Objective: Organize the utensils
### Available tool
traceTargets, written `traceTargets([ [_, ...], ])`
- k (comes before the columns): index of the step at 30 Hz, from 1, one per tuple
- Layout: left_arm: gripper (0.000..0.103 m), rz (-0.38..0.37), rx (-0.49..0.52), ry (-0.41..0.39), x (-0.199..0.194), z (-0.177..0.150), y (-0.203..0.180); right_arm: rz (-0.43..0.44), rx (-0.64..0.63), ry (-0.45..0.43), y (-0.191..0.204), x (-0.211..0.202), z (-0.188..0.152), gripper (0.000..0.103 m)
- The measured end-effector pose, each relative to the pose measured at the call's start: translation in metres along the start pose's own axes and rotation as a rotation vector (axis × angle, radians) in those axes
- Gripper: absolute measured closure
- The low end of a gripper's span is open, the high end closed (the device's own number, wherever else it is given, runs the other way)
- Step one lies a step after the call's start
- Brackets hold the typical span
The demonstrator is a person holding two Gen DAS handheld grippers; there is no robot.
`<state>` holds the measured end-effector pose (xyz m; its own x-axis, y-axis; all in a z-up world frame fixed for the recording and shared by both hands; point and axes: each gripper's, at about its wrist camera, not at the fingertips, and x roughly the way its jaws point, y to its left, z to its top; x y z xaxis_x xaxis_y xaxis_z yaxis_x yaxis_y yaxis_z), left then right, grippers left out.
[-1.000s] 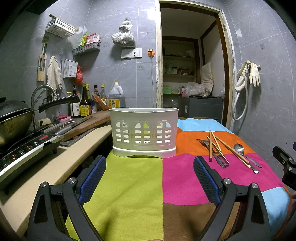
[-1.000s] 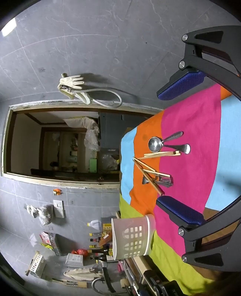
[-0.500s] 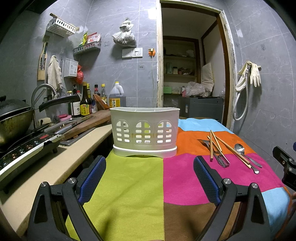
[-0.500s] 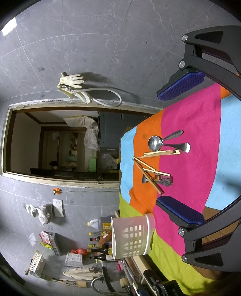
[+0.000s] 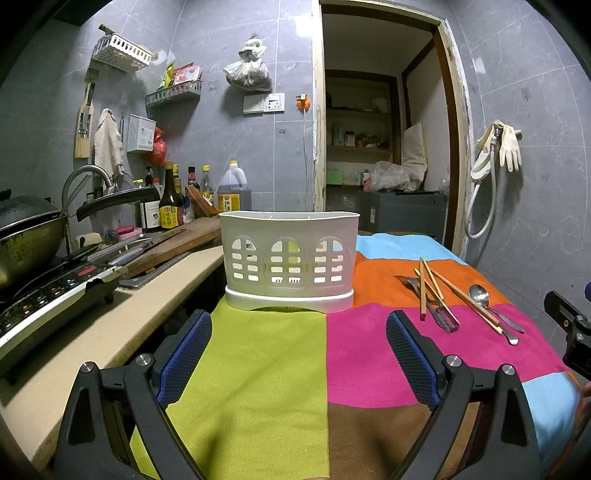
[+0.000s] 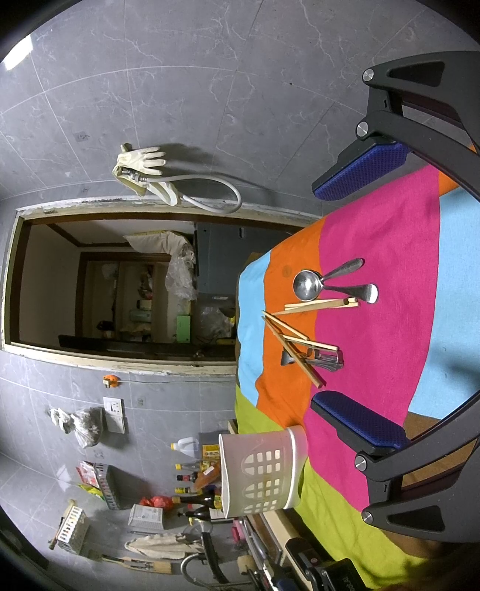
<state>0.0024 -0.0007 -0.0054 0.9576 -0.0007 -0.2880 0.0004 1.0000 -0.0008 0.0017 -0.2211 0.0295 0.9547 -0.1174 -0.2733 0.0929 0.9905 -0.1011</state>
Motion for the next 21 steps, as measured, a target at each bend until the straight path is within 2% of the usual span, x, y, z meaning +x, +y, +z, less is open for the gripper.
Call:
traceTargets([
  [21,0.01,-0.001,-0.003,0.004,0.0006,0.0001,0.0005,0.0,0.0,0.004,-0.0006,0.0004,-0.0004,0.0],
])
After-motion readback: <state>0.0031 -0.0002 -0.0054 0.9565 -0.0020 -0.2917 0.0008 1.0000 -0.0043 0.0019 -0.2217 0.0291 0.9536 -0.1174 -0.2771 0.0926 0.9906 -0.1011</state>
